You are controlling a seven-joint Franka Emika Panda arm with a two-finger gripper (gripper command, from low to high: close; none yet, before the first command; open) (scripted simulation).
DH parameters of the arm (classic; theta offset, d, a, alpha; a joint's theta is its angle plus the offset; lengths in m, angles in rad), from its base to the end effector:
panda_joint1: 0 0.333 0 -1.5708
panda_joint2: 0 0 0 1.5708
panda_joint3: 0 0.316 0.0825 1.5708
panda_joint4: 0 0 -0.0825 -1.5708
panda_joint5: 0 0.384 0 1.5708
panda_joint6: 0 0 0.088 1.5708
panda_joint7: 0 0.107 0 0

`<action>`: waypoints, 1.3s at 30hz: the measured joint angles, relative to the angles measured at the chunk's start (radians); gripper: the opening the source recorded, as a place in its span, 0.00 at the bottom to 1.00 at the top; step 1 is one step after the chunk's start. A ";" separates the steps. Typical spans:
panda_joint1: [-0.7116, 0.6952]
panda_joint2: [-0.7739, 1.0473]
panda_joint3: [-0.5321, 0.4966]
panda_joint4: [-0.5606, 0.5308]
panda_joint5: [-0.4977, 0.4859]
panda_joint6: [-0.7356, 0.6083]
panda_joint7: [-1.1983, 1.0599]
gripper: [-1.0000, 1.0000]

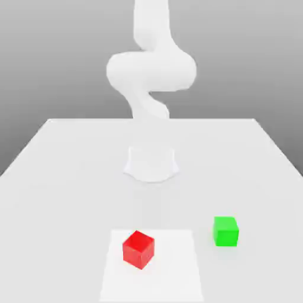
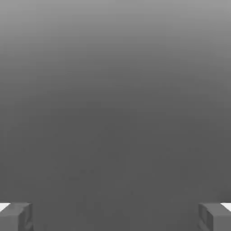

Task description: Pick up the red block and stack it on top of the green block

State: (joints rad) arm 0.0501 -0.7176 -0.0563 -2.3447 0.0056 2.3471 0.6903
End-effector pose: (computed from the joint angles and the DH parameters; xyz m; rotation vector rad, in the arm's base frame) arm 0.3794 -0.0092 0.6631 -2.5418 0.9263 -0.9361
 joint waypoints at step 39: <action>0.114 0.961 -0.127 -0.370 0.219 0.603 -1.122 0.00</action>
State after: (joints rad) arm 0.1646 0.2438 -0.1837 -2.7145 0.2242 2.9504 -0.4317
